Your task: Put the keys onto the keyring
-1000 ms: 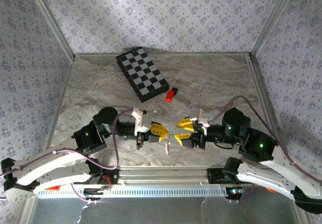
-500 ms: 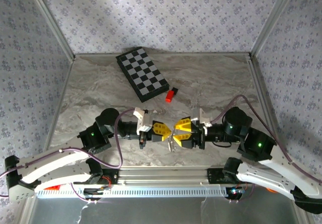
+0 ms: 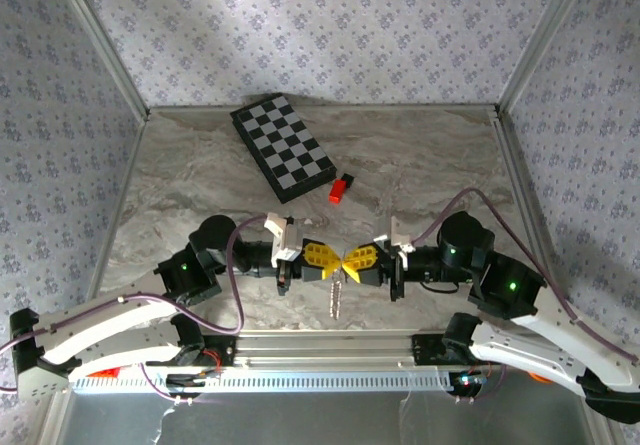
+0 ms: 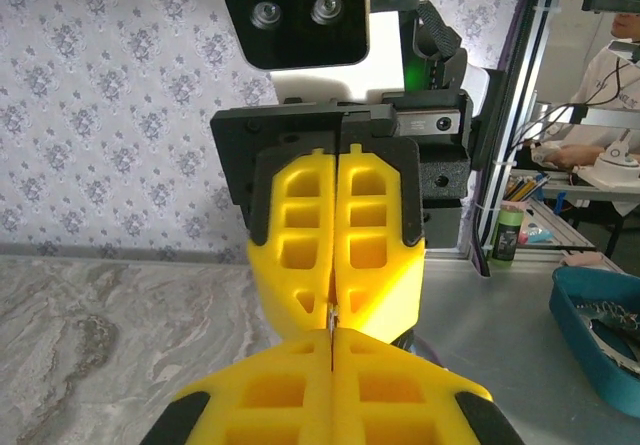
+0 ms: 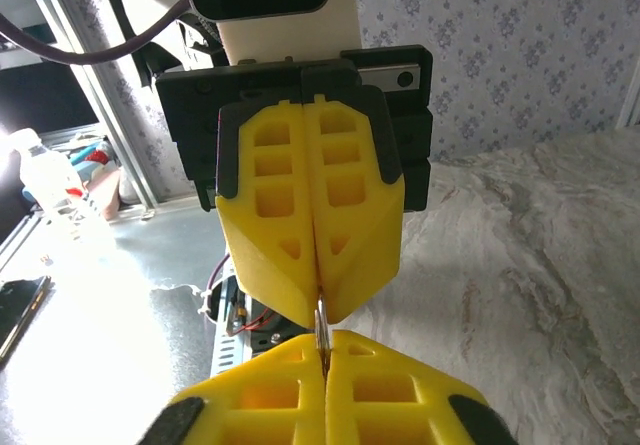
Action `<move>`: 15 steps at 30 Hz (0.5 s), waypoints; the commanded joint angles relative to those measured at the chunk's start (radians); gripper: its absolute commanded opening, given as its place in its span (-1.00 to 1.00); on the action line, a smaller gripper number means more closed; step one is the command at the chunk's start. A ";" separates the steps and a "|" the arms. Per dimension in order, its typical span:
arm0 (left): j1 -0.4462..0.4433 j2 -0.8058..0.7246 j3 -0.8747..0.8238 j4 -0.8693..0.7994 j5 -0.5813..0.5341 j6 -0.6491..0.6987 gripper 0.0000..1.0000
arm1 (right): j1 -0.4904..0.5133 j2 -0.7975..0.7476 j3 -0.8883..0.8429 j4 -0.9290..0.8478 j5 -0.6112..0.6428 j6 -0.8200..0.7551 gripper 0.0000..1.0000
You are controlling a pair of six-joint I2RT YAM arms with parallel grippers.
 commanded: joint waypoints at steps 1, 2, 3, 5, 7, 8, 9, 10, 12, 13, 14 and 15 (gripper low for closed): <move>-0.011 -0.014 0.008 0.056 0.006 -0.006 -1.00 | -0.004 -0.015 0.005 -0.015 0.021 -0.013 -1.00; -0.011 -0.013 0.008 0.050 0.003 -0.004 -1.00 | -0.005 -0.016 0.008 -0.022 0.029 -0.019 -1.00; -0.012 -0.010 0.012 0.040 0.002 -0.002 -1.00 | -0.005 -0.015 0.011 -0.028 0.034 -0.026 -1.00; -0.012 -0.002 0.026 0.000 0.000 0.004 -1.00 | -0.005 -0.015 0.024 -0.045 0.042 -0.038 -1.00; -0.012 0.012 0.052 -0.075 -0.008 0.018 -1.00 | -0.004 -0.011 0.043 -0.068 0.059 -0.050 -1.00; -0.012 0.017 0.068 -0.125 -0.013 0.027 -0.95 | -0.003 -0.005 0.059 -0.086 0.074 -0.050 -1.00; -0.012 0.023 0.081 -0.165 -0.020 0.038 -0.87 | -0.001 0.006 0.077 -0.117 0.085 -0.066 -1.00; -0.014 0.027 0.096 -0.211 -0.026 0.050 -0.75 | 0.000 0.019 0.097 -0.156 0.098 -0.087 -1.00; -0.014 0.028 0.119 -0.280 -0.039 0.072 -0.67 | 0.010 0.040 0.134 -0.222 0.125 -0.121 -1.00; -0.015 0.027 0.128 -0.309 -0.046 0.081 -0.67 | 0.017 0.048 0.152 -0.246 0.138 -0.135 -1.00; -0.015 0.027 0.137 -0.332 -0.053 0.088 -0.67 | 0.026 0.058 0.168 -0.267 0.147 -0.148 -1.00; -0.015 0.024 0.143 -0.350 -0.056 0.093 -0.67 | 0.035 0.066 0.182 -0.278 0.157 -0.157 -1.00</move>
